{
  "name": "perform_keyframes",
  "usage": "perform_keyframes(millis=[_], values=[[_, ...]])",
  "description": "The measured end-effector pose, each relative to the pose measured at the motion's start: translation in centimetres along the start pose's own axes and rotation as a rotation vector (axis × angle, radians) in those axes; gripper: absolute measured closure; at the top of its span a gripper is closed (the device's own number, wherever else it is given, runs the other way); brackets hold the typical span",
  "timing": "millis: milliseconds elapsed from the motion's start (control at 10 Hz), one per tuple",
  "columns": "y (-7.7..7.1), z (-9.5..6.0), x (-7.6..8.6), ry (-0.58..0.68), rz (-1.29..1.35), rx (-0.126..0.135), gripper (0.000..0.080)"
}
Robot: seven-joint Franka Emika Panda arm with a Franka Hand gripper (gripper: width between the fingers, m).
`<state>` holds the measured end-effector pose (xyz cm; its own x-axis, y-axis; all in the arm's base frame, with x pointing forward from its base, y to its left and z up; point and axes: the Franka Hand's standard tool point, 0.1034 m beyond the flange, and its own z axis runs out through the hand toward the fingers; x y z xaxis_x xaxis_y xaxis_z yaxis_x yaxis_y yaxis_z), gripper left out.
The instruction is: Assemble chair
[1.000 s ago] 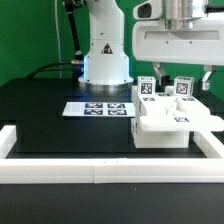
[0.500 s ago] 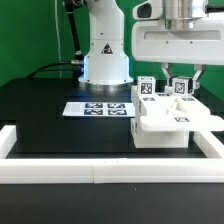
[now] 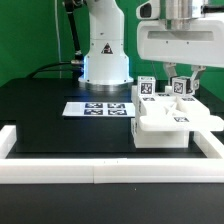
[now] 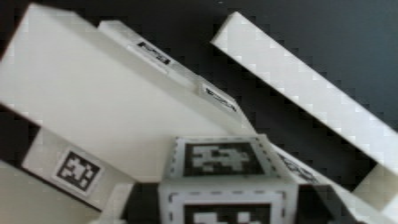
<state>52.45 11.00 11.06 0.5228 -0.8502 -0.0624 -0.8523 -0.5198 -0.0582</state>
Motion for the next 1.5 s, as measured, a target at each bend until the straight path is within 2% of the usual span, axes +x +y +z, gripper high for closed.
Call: perform_keyframes(millis=[1500], values=[[-0.29,-0.02,-0.25,-0.007,0.825,0.011,0.0512]])
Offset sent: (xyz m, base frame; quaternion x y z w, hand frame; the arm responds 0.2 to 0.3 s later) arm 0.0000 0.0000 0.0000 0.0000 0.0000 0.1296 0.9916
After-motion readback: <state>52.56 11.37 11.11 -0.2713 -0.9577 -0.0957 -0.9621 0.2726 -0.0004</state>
